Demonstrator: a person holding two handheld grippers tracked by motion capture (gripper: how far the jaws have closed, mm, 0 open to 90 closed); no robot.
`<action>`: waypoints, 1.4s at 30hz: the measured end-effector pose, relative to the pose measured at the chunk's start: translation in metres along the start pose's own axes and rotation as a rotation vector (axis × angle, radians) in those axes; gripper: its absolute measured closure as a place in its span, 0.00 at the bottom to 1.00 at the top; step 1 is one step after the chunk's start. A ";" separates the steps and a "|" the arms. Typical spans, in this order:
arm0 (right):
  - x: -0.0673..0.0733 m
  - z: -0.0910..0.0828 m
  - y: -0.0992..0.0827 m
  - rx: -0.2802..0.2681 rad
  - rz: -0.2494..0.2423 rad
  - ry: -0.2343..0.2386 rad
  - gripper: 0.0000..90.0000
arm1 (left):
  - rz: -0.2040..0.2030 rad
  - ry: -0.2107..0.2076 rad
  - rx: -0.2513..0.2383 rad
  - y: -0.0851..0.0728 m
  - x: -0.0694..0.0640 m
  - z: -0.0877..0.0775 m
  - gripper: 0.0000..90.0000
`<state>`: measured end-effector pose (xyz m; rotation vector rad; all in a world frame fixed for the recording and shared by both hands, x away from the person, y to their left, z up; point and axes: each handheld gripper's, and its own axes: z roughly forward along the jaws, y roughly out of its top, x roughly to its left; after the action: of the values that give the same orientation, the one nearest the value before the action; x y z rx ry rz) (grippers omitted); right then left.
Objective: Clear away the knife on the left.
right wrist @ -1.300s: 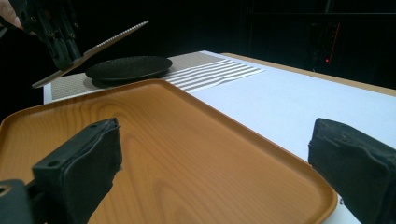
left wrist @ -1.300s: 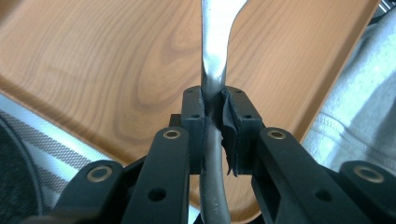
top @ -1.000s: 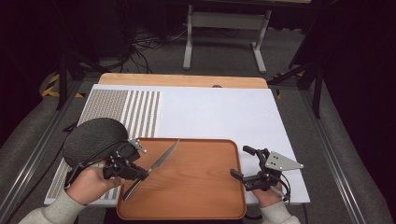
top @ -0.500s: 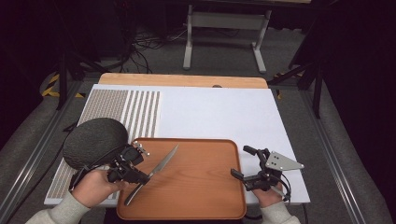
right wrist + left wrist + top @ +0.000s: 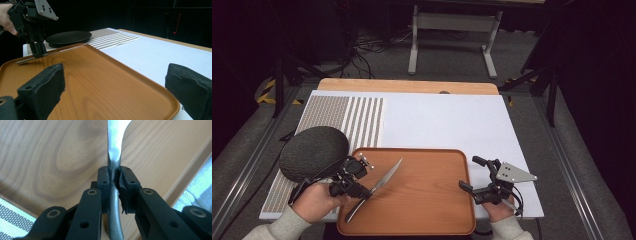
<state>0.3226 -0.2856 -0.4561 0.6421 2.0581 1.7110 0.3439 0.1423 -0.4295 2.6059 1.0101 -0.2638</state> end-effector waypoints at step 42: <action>0.000 -0.001 0.001 -0.009 -0.001 0.004 0.04 | 0.012 0.045 0.070 0.001 0.002 0.016 0.88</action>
<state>0.3220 -0.2867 -0.4553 0.6354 2.0521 1.7217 0.3454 0.1366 -0.4443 2.6910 1.0170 -0.2432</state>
